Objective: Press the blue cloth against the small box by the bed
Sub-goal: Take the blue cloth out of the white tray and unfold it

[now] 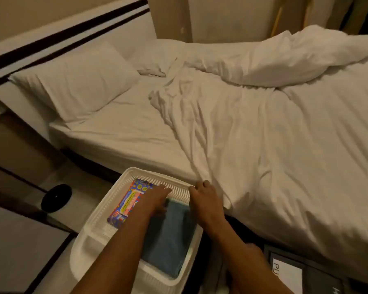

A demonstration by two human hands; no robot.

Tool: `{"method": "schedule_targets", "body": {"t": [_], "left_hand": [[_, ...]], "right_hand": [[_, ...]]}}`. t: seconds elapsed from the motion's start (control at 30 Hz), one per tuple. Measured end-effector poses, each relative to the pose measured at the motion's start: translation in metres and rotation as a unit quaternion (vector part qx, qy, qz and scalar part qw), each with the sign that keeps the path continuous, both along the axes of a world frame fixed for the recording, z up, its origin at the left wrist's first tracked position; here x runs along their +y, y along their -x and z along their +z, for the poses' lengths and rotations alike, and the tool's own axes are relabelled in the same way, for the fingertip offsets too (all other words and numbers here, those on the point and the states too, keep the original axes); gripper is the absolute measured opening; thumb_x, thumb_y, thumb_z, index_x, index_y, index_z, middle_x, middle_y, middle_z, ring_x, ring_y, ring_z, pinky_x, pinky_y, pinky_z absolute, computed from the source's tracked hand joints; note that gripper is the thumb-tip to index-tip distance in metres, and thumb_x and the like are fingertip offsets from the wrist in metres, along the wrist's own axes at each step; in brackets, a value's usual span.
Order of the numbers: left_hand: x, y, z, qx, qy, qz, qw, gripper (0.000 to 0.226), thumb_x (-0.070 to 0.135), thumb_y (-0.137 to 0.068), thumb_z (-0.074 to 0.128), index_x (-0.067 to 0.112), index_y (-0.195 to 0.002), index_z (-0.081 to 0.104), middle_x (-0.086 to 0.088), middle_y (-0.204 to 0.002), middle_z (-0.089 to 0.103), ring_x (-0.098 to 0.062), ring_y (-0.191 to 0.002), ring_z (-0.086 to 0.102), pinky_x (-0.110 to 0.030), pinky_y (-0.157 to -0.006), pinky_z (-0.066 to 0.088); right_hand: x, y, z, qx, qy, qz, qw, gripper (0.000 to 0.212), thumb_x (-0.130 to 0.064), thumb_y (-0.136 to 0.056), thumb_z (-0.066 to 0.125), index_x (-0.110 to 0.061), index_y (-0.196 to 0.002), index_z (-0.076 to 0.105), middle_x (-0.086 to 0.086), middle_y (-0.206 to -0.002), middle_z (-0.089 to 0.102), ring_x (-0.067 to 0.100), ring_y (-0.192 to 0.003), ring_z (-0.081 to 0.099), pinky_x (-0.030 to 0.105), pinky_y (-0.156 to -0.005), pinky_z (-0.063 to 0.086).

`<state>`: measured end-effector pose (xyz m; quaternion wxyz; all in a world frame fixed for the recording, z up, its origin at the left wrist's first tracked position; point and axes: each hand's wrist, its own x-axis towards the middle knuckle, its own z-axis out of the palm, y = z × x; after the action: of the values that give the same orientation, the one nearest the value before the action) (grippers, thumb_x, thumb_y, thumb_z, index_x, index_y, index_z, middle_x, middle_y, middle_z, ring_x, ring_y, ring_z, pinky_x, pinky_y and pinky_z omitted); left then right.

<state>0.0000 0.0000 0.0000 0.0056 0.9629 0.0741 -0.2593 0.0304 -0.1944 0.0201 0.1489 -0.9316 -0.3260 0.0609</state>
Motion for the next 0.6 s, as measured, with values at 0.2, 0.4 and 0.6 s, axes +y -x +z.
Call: {"method": "schedule_targets", "body": {"t": [0.2, 0.4, 0.6], "left_hand": [[-0.001, 0.000, -0.013, 0.019, -0.036, -0.023, 0.999, 0.067, 0.018, -0.083, 0.072, 0.017, -0.142, 0.040, -0.012, -0.143, 0.043, -0.032, -0.133, 0.045, -0.040, -0.105, 0.040], [0.000, -0.005, -0.017, 0.013, -0.066, -0.023, 0.997, 0.058, 0.021, -0.082, 0.073, 0.015, -0.133, 0.047, -0.014, -0.137, 0.054, -0.032, -0.129, 0.051, -0.038, -0.103, 0.039], [0.001, -0.010, -0.011, 0.048, -0.121, -0.061, 0.990, 0.041, 0.027, -0.085, 0.071, 0.016, -0.123, 0.062, -0.012, -0.135, 0.057, -0.029, -0.129, 0.051, -0.039, -0.106, 0.039]], "right_hand": [[0.021, 0.007, -0.027, 0.059, 0.096, 0.058, 0.992, 0.030, -0.011, -0.097, 0.051, -0.001, -0.124, 0.061, 0.023, -0.132, 0.058, 0.038, -0.124, 0.054, 0.043, -0.105, 0.042], [0.027, 0.014, -0.054, 0.048, 0.125, 0.022, 0.991, 0.030, -0.010, -0.101, 0.044, -0.002, -0.127, 0.058, 0.022, -0.133, 0.057, 0.036, -0.125, 0.052, 0.043, -0.108, 0.038], [0.032, 0.012, -0.054, 0.050, 0.123, 0.006, 0.991, 0.029, -0.010, -0.100, 0.042, -0.004, -0.124, 0.057, 0.019, -0.124, 0.065, 0.037, -0.117, 0.058, 0.044, -0.105, 0.038]]}}
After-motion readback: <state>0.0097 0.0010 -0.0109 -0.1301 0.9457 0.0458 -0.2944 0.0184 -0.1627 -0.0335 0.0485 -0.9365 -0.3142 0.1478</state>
